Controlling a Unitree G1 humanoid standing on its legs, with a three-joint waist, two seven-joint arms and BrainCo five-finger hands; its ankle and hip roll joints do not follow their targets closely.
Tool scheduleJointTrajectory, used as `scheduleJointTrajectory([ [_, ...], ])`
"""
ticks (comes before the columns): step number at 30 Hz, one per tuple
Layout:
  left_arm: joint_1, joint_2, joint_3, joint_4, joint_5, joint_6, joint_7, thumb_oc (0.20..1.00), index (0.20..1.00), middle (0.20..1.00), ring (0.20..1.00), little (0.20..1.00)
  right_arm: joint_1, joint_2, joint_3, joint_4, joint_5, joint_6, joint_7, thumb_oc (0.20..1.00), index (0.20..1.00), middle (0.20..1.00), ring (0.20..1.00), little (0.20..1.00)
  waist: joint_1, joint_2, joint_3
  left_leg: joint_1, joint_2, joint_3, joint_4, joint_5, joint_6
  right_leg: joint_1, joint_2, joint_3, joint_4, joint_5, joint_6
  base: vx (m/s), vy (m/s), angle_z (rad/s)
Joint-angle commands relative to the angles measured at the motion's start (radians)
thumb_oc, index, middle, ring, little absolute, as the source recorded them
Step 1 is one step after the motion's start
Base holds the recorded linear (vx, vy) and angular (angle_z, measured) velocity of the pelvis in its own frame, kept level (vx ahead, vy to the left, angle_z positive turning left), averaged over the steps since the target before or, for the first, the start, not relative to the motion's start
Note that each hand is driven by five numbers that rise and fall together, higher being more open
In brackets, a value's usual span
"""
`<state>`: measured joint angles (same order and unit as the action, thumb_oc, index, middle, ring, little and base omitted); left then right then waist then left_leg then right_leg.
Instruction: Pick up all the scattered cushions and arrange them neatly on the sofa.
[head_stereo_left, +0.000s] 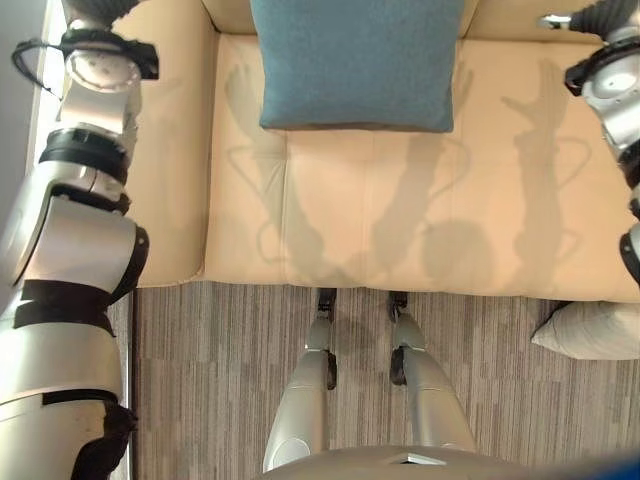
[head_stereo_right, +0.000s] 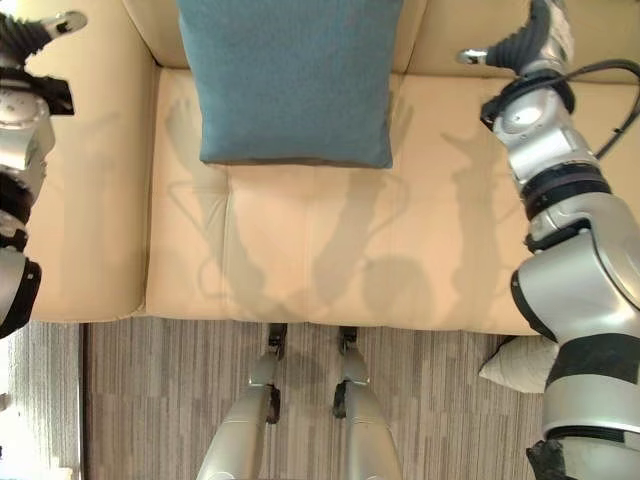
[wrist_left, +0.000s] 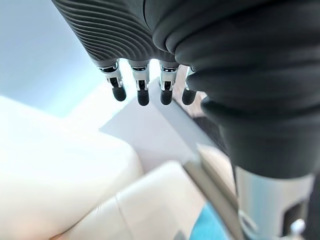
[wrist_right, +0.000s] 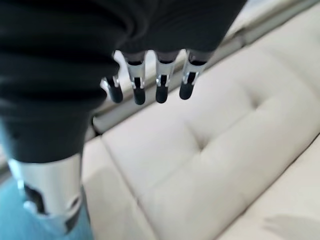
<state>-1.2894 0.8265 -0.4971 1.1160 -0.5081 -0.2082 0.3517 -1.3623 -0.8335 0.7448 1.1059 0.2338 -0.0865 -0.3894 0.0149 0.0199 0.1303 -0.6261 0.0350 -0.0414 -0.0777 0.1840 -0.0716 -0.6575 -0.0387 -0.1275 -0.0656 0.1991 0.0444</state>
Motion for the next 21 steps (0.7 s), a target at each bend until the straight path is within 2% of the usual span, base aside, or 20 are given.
scheduleJointTrajectory([
  [1, 0.136, 0.008, 0.036, -0.169, -0.063, -0.106, -0.04, 1.0, 1.0, 1.0, 1.0, 1.0, 0.136, -0.028, -0.064, -0.049, -0.004, -0.031, 0.028, 1.0, 1.0, 1.0, 1.0, 1.0, 0.034, -0.038, -0.039, 0.083, -0.037, -0.007, -0.01, -0.048, -0.056, 0.12, -0.04, -0.049, -0.022, -0.071, 0.1, 0.0, 0.0, 0.0],
  [5, 0.524, 0.027, 0.213, -0.439, -0.086, -0.127, -0.117, 1.0, 1.0, 1.0, 1.0, 1.0, 0.459, -0.054, -0.24, -0.258, -0.048, -0.052, 0.077, 1.0, 1.0, 1.0, 1.0, 1.0, 0.032, -0.049, -0.038, 0.192, -0.032, 0.009, -0.01, -0.076, -0.052, 0.238, -0.043, -0.063, -0.022, -0.093, 0.097, 0.04, 0.002, 0.08],
  [6, 0.826, -0.012, 0.342, -0.583, -0.094, -0.113, -0.185, 1.0, 1.0, 1.0, 1.0, 1.0, 0.719, -0.005, -0.377, -0.366, -0.095, -0.059, 0.126, 1.0, 1.0, 1.0, 1.0, 1.0, 0.025, -0.053, -0.047, 0.269, -0.023, 0.017, -0.01, -0.096, -0.044, 0.32, -0.048, -0.067, -0.022, -0.108, 0.098, 0.07, 0.01, 0.02],
  [7, 0.829, -0.012, 0.343, -0.586, -0.094, -0.112, -0.184, 1.0, 1.0, 1.0, 1.0, 1.0, 0.722, -0.005, -0.379, -0.368, -0.096, -0.058, 0.126, 1.0, 1.0, 1.0, 1.0, 1.0, 0.023, -0.054, -0.05, 0.265, -0.025, 0.017, -0.01, -0.093, -0.043, 0.317, -0.049, -0.068, -0.022, -0.106, 0.098, 0.12, 0.005, 0.01],
  [8, 0.981, -0.071, 0.401, -0.617, -0.078, -0.081, -0.224, 1.0, 1.0, 1.0, 1.0, 1.0, 0.854, 0.037, -0.446, -0.407, -0.149, -0.054, 0.157, 1.0, 1.0, 1.0, 1.0, 1.0, 0.019, -0.052, -0.061, 0.31, -0.02, 0.021, -0.01, -0.102, -0.035, 0.362, -0.05, -0.07, -0.022, -0.121, 0.096, 0.09, -0.002, 0.04],
  [11, 1.179, -0.174, 0.457, -0.605, -0.044, -0.043, -0.272, 1.0, 1.0, 1.0, 1.0, 1.0, 1.039, 0.114, -0.53, -0.443, -0.203, -0.055, 0.199, 1.0, 1.0, 1.0, 1.0, 1.0, 0.013, -0.051, -0.073, 0.385, -0.013, 0.023, -0.01, -0.119, -0.026, 0.437, -0.049, -0.073, -0.022, -0.139, 0.095, 0.09, -0.009, 0.01],
  [12, 1.251, -0.215, 0.474, -0.554, 0.009, -0.023, -0.3, 1.0, 1.0, 1.0, 1.0, 1.0, 1.116, 0.135, -0.549, -0.416, -0.255, -0.054, 0.22, 1.0, 1.0, 1.0, 1.0, 1.0, 0.014, -0.051, -0.082, 0.429, -0.006, 0.028, -0.01, -0.13, -0.023, 0.48, -0.044, -0.076, -0.022, -0.149, 0.091, 0.07, -0.008, 0.03],
  [13, 1.251, -0.215, 0.474, -0.554, 0.009, -0.023, -0.3, 1.0, 1.0, 1.0, 1.0, 1.0, 1.116, 0.136, -0.55, -0.417, -0.255, -0.054, 0.22, 1.0, 1.0, 1.0, 1.0, 1.0, 0.013, -0.052, -0.084, 0.426, -0.008, 0.027, -0.01, -0.127, -0.023, 0.477, -0.046, -0.077, -0.022, -0.147, 0.092, 0.08, -0.012, 0.04],
  [15, 1.313, -0.288, 0.456, -0.422, 0.112, 0.013, -0.327, 1.0, 1.0, 1.0, 1.0, 1.0, 1.187, 0.197, -0.559, -0.369, -0.308, -0.047, 0.242, 1.0, 1.0, 1.0, 1.0, 1.0, 0.013, -0.053, -0.095, 0.478, -0.001, 0.035, -0.01, -0.138, -0.017, 0.527, -0.042, -0.082, -0.022, -0.16, 0.088, 0.01, -0.006, 0.02],
  [17, 1.344, -0.363, 0.454, -0.315, 0.144, 0.033, -0.342, 1.0, 1.0, 1.0, 1.0, 1.0, 1.218, 0.241, -0.55, -0.324, -0.339, -0.045, 0.251, 1.0, 1.0, 1.0, 1.0, 1.0, 0.014, -0.053, -0.101, 0.509, 0.005, 0.041, -0.01, -0.145, -0.015, 0.56, -0.039, -0.081, -0.022, -0.168, 0.085, -0.01, -0.014, -0.03],
  [19, 1.35, -0.466, 0.438, -0.053, 0.277, 0.066, -0.346, 1.0, 1.0, 1.0, 1.0, 1.0, 1.249, 0.323, -0.535, -0.182, -0.353, -0.037, 0.268, 1.0, 1.0, 1.0, 1.0, 1.0, 0.013, -0.055, -0.115, 0.56, 0.013, 0.049, -0.01, -0.158, -0.013, 0.612, -0.03, -0.079, -0.022, -0.185, 0.078, -0.03, -0.054, -0.04],
  [21, 1.351, -0.507, 0.469, 0.075, 0.301, 0.091, -0.35, 1.0, 1.0, 1.0, 1.0, 1.0, 1.264, 0.373, -0.533, -0.07, -0.349, -0.023, 0.282, 1.0, 1.0, 1.0, 1.0, 1.0, 0.018, -0.059, -0.125, 0.593, 0.018, 0.049, -0.01, -0.167, -0.012, 0.644, -0.023, -0.081, -0.022, -0.198, 0.071, -0.01, -0.076, 0.02],
])
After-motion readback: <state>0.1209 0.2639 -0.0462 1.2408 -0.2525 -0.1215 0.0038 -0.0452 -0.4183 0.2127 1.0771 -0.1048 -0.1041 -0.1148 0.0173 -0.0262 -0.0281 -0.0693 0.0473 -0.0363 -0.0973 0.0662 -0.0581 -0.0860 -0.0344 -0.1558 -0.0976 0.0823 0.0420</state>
